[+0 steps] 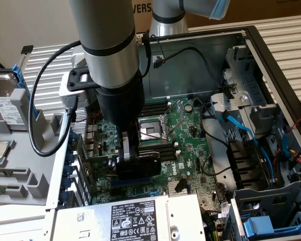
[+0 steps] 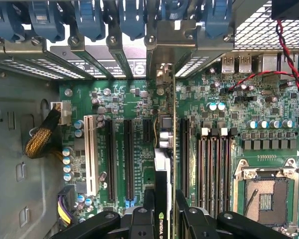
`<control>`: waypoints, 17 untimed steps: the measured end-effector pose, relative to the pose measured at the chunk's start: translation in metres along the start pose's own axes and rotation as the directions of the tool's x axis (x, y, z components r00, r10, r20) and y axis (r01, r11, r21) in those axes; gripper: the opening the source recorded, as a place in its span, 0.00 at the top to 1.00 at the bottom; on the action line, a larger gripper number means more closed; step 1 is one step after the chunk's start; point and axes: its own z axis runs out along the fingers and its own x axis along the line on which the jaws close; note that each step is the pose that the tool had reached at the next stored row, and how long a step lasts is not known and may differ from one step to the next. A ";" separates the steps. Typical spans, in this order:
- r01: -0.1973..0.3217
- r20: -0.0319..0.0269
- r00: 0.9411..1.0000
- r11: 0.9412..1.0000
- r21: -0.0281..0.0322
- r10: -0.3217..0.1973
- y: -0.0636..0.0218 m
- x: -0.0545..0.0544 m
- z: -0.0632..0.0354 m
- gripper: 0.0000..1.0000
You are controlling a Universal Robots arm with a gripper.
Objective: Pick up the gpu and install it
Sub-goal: 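Insert the gpu into the slot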
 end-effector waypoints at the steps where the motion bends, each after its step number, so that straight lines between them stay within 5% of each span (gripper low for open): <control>1: 0.000 0.000 1.000 1.000 0.000 0.000 0.0000 0.000 0.0000 0.74; 17: 0.001 0.000 1.000 1.000 0.000 -0.001 0.0002 -0.002 0.0002 0.74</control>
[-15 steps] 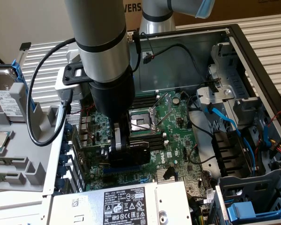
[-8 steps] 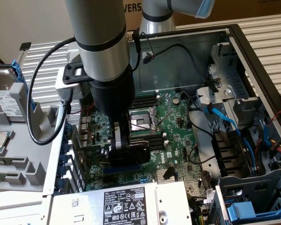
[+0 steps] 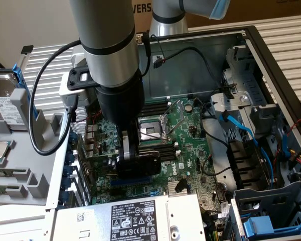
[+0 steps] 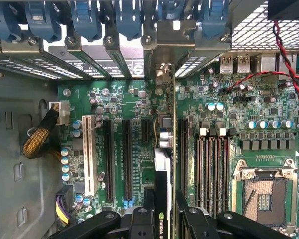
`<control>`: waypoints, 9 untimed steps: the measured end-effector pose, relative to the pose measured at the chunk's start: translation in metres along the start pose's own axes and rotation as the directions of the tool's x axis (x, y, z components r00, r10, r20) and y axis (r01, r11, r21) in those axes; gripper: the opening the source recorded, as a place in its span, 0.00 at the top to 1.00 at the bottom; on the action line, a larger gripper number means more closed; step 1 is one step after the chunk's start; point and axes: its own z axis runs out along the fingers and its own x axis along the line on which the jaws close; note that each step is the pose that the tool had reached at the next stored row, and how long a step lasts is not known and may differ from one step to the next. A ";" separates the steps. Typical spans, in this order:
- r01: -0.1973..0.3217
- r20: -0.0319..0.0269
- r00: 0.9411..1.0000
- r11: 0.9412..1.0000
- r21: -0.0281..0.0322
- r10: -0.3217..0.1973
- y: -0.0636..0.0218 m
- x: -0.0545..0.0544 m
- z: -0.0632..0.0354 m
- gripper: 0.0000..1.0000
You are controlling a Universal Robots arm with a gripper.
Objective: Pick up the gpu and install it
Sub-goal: 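Insert the gpu into the slot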
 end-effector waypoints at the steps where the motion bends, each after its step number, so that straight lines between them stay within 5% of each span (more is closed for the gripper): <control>1: 0.000 0.000 1.000 1.000 0.000 0.000 0.0000 0.000 0.0000 0.74; 9: 0.004 0.000 1.000 1.000 0.000 -0.004 0.0000 0.000 0.0001 0.74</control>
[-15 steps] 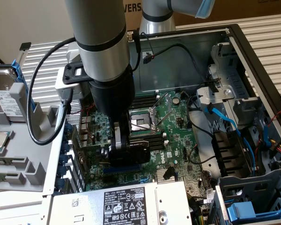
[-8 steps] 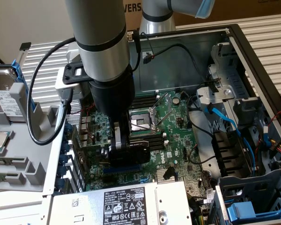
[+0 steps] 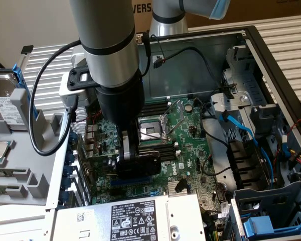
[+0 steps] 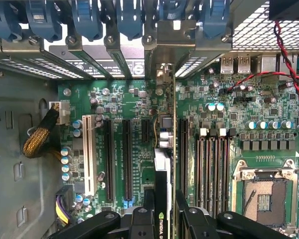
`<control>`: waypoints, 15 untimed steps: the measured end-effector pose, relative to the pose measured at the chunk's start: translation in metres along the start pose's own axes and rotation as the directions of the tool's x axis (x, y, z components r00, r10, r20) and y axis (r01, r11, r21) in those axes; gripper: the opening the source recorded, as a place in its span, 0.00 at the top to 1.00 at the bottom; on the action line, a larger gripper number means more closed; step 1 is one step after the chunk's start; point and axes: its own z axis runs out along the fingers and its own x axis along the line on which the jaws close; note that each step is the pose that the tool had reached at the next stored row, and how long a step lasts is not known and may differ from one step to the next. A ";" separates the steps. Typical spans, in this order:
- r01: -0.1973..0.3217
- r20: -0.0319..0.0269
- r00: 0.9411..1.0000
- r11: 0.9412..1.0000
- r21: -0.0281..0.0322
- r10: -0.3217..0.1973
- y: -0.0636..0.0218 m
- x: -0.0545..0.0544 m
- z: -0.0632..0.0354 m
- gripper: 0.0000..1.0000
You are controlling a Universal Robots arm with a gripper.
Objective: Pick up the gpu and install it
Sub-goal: 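Insert the gpu into the slot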
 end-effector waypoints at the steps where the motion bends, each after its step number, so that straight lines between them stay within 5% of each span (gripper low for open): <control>1: 0.000 0.000 1.000 1.000 0.000 0.000 0.0000 0.000 0.0001 0.74; 15: 0.000 0.000 1.000 1.000 0.000 0.000 0.0004 0.000 0.0029 0.74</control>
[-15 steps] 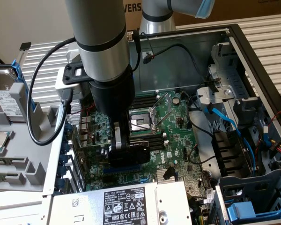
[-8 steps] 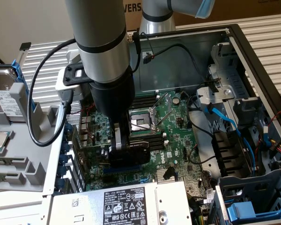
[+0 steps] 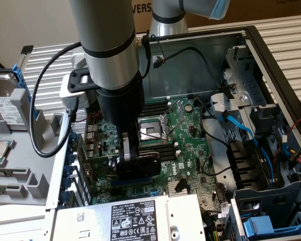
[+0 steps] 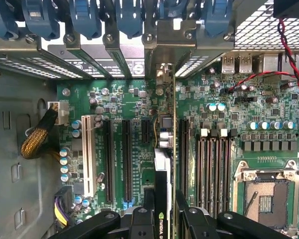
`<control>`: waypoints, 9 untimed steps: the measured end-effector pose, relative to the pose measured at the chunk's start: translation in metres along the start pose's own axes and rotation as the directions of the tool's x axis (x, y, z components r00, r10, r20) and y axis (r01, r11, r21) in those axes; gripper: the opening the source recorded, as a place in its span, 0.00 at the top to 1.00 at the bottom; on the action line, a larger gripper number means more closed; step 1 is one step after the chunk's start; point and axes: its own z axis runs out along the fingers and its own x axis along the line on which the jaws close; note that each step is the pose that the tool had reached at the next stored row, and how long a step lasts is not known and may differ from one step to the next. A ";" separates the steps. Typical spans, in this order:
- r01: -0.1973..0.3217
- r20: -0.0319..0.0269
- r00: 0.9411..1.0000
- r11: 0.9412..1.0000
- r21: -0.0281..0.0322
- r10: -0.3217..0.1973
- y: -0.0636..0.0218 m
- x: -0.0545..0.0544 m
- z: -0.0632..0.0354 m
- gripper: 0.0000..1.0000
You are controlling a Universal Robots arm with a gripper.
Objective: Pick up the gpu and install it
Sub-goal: 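Insert the gpu into the slot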
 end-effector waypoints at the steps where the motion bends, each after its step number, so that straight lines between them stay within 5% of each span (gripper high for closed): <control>1: 0.000 0.000 1.000 1.000 0.000 0.000 0.0000 0.000 0.0001 0.74; 9: 0.000 -0.001 1.000 1.000 0.000 0.000 0.0003 0.000 0.0009 0.74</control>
